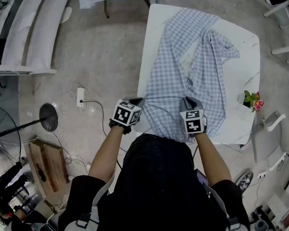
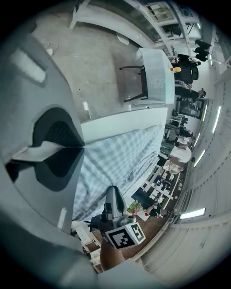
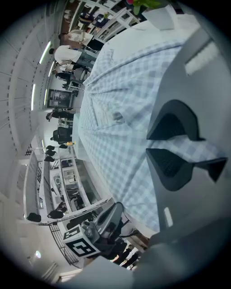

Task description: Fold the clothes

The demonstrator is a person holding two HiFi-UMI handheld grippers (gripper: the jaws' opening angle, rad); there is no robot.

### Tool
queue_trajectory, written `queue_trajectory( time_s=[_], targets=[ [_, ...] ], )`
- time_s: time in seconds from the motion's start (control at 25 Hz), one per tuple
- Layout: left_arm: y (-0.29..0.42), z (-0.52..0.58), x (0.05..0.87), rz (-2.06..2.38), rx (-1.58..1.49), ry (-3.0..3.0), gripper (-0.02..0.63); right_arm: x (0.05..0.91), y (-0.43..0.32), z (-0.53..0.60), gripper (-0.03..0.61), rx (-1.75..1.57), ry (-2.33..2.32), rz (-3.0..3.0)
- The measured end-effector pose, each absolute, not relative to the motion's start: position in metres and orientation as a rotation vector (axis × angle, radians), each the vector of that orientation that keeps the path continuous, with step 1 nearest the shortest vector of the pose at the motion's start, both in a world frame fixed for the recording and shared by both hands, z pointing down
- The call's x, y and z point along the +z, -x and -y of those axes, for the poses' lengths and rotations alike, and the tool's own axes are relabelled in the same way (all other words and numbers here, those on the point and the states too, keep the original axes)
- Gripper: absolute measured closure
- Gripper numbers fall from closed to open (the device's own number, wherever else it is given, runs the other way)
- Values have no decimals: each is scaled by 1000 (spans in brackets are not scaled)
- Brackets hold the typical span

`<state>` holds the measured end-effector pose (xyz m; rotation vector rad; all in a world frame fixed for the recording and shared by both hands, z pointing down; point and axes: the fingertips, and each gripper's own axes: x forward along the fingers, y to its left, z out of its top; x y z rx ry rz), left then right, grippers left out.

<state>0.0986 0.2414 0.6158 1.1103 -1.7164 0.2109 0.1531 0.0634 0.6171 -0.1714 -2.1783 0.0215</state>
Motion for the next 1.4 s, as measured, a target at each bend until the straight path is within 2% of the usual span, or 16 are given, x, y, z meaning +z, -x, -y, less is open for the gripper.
queue_trajectory(
  time_s=[0.12,0.2,0.32,0.4,0.84,1.12,1.4],
  targets=[
    [-103,-240,616,1735,217,-1095,585,619,-157,-64,512,11,180,2164],
    [-104,-239,612,1767,213,-1085,514,620,-158,-66,509,9,196,2163],
    [-105,-240,596,1830,178,-1063,492,615,-157,-70,466,17,241,2183],
    [-109,-244,586,1869,171,-1044,486,602,-158,-72,448,28,260,2218],
    [-128,-281,524,2055,166,-974,488,544,-179,-91,448,93,297,2343],
    [-95,-315,504,2092,160,-1072,488,527,-148,-138,448,125,224,2388],
    [-10,-392,507,2049,267,-1259,488,529,-74,-225,449,169,50,2409]
  ],
)
